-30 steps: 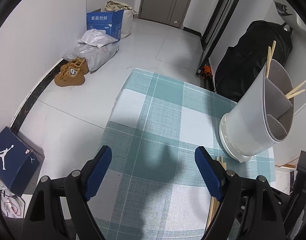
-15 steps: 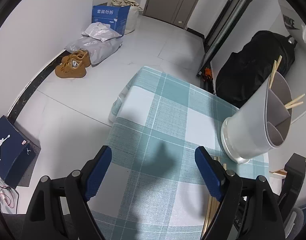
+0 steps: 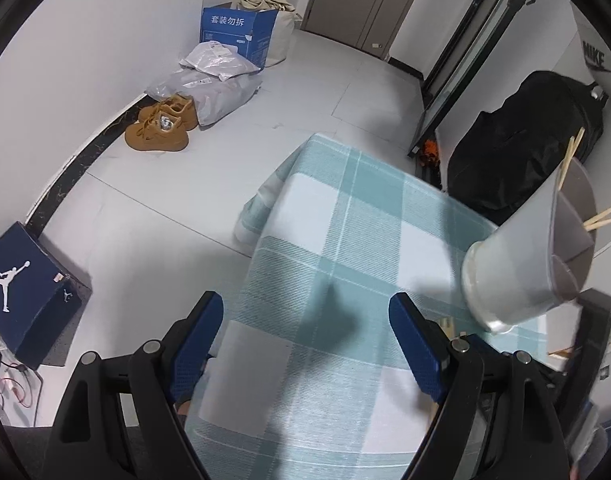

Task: Organize utensils
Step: 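Lower the right gripper onto the chopstick pile and pinch one chopstick, then lift the chopstick with the right gripper while the left gripper pinches another chopstick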

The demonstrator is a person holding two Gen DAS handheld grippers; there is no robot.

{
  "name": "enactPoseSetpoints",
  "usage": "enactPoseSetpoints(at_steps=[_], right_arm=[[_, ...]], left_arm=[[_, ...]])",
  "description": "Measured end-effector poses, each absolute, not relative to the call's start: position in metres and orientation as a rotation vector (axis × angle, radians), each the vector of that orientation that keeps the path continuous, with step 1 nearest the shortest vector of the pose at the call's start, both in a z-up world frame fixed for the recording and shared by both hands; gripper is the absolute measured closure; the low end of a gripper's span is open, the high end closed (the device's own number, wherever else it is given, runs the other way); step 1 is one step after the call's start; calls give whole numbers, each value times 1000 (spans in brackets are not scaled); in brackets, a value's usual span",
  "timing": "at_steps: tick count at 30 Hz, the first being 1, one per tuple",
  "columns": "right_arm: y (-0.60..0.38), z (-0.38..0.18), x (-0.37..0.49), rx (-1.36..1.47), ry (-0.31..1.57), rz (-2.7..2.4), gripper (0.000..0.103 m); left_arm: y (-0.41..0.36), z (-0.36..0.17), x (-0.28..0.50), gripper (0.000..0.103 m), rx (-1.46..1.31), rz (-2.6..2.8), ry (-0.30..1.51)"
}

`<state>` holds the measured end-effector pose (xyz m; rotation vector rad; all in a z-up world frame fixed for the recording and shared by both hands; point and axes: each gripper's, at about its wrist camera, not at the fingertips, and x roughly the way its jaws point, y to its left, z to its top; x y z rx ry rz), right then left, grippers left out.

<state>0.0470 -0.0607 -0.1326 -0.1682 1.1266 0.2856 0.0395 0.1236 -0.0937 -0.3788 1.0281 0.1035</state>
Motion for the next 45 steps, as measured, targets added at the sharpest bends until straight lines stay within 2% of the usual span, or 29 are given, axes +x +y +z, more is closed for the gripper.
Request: enactPoseSetpoints(at_steps=[9, 15, 29, 37, 45], right_arm=[[-96, -91, 23, 44, 1011, 348, 97], [-133, -64, 13, 255, 913, 376, 97], [-225, -62, 3, 630, 851, 266, 97], [-245, -62, -4, 647, 844, 235, 97], [-249, -55, -8, 611, 811, 239, 97]], left_arm=[[92, -107, 37, 21, -304, -53, 1134], [50, -117, 31, 21, -157, -167, 1219], [35, -122, 24, 21, -51, -101, 1249], [22, -122, 25, 21, -136, -125, 1269], [10, -123, 24, 21, -15, -96, 1264]])
